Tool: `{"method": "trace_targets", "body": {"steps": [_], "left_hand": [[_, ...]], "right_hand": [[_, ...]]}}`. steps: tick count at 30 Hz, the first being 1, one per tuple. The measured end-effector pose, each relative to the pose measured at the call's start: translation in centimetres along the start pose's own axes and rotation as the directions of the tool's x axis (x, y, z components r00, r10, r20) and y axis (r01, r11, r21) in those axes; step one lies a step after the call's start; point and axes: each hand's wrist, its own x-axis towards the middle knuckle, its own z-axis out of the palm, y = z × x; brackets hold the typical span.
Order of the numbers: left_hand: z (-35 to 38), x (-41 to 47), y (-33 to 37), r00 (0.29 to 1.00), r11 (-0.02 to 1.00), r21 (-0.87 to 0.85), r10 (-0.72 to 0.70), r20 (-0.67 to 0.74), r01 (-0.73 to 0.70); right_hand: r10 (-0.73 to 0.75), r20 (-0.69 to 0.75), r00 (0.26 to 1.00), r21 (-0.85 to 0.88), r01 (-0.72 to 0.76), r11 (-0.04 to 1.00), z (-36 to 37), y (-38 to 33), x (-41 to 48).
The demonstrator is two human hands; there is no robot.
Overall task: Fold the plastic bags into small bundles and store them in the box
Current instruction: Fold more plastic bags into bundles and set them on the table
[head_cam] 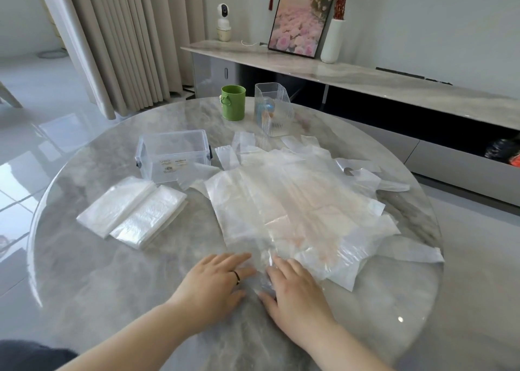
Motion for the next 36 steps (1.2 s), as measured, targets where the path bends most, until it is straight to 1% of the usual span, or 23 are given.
{"method": "trace_targets", "body": {"steps": [3, 5, 7, 8, 10, 12, 13, 14, 16, 18, 19, 21, 22, 23, 24, 27, 28, 30, 31, 32, 34, 35, 36], "left_hand": [[0.3, -0.1, -0.1, 1.000, 0.999, -0.043, -0.026, -0.016, 0.025], [0.1, 0.2, -0.5, 0.999, 0.998, -0.049, -0.040, -0.001, 0.040], [0.0, 0.4, -1.1, 0.997, 0.999, 0.002, -0.054, 0.058, 0.054], [0.1, 0.5, -1.5, 0.995, 0.997, 0.035, -0.072, 0.069, 0.070], [0.2, 0.8, -2.2, 0.994, 0.992, 0.075, -0.107, 0.028, 0.105], [0.4, 0.9, -2.2, 0.997, 0.995, 0.063, -0.077, -0.019, 0.078], [0.3, 0.9, -1.9, 0.998, 0.997, 0.068, -0.043, -0.038, 0.045], [0.1, 1.0, -1.5, 0.998, 0.997, 0.071, -0.010, -0.056, 0.014], [-0.2, 1.0, -0.4, 0.996, 0.998, 0.055, 0.034, -0.084, -0.029], [-0.5, 0.7, 0.3, 0.990, 0.998, 0.034, 0.061, -0.126, -0.057], [-0.9, 0.5, 0.6, 0.990, 0.998, 0.031, 0.050, -0.132, -0.047], [-2.2, -0.3, 0.8, 0.999, 0.999, 0.026, 0.032, -0.012, -0.032], [-2.4, -0.8, 0.5, 0.998, 0.998, 0.019, 0.052, 0.032, -0.052], [-2.1, -1.4, 0.0, 0.996, 0.998, 0.002, 0.065, 0.067, -0.066], [-2.1, -1.8, -0.5, 0.992, 0.998, -0.029, 0.053, 0.114, -0.050], [-2.9, -2.9, -1.7, 0.969, 0.997, 0.078, -0.032, 0.243, 0.013], [-3.1, -3.2, -2.1, 0.968, 0.997, 0.074, -0.050, 0.245, 0.032], [-3.9, -3.8, -2.6, 0.958, 0.998, 0.013, -0.057, 0.281, 0.056], [-4.6, -4.3, -3.0, 0.938, 0.996, -0.027, -0.074, 0.338, 0.088], [-5.6, -4.6, -3.5, 0.903, 0.978, -0.125, -0.101, 0.419, 0.168], [-7.0, -5.2, -4.9, 0.856, 0.891, -0.343, -0.091, 0.508, 0.299], [-7.4, -5.2, -5.6, 0.856, 0.834, -0.442, -0.067, 0.513, 0.331], [-7.6, -5.1, -6.2, 0.861, 0.760, -0.531, -0.075, 0.503, 0.376]], "right_hand": [[-0.020, 0.025, 0.999, 0.040, 0.019, 0.999, -0.1, -0.1, -0.2], [-0.052, 0.034, 0.998, 0.066, 0.050, 0.997, -0.2, -0.2, -0.5], [-0.052, 0.069, 0.996, 0.059, 0.048, 0.997, -0.5, -0.2, -0.5], [-0.054, 0.040, 0.998, 0.077, 0.050, 0.996, -0.5, -0.2, -0.5], [-0.056, 0.039, 0.998, 0.090, 0.052, 0.995, -1.2, -0.3, -0.8], [-0.066, 0.045, 0.997, 0.064, 0.063, 0.996, -1.4, -0.2, -0.6], [-0.054, 0.103, 0.993, 0.037, 0.051, 0.998, -1.5, -0.3, -0.6], [-0.053, 0.107, 0.993, -0.023, 0.056, 0.998, -1.6, -0.5, -0.8], [-0.038, 0.036, 0.999, -0.090, 0.041, 0.995, -1.1, -0.9, -1.1], [-0.026, 0.026, 0.999, -0.062, 0.027, 0.998, -1.6, -1.3, -1.4], [-0.029, 0.036, 0.999, -0.064, 0.031, 0.997, -2.2, -1.2, -1.6], [-0.019, 0.105, 0.994, -0.028, 0.022, 0.999, -3.6, -0.7, -2.1], [-0.039, 0.147, 0.988, 0.011, 0.038, 0.999, -4.1, -0.1, -2.3], [-0.033, 0.168, 0.985, 0.121, 0.012, 0.993, -4.5, 0.5, -2.7], [-0.032, 0.195, 0.980, 0.184, -0.004, 0.983, -4.6, 1.1, -3.2], [-0.032, 0.300, 0.954, 0.230, -0.040, 0.972, -5.1, 2.1, -4.5], [-0.028, 0.352, 0.936, 0.258, -0.068, 0.964, -5.2, 2.7, -4.7], [-0.029, 0.426, 0.904, 0.327, -0.125, 0.937, -5.5, 3.7, -5.2], [-0.027, 0.454, 0.891, 0.373, -0.163, 0.914, -5.8, 4.2, -5.3], [-0.025, 0.473, 0.881, 0.421, -0.201, 0.884, -5.9, 4.6, -5.4], [-0.008, 0.491, 0.871, 0.498, -0.274, 0.823, -6.0, 5.3, -5.4], [0.010, 0.483, 0.875, 0.534, -0.304, 0.789, -5.9, 5.6, -5.2], [0.040, 0.459, 0.888, 0.565, -0.326, 0.758, -5.8, 5.9, -4.9]]}}
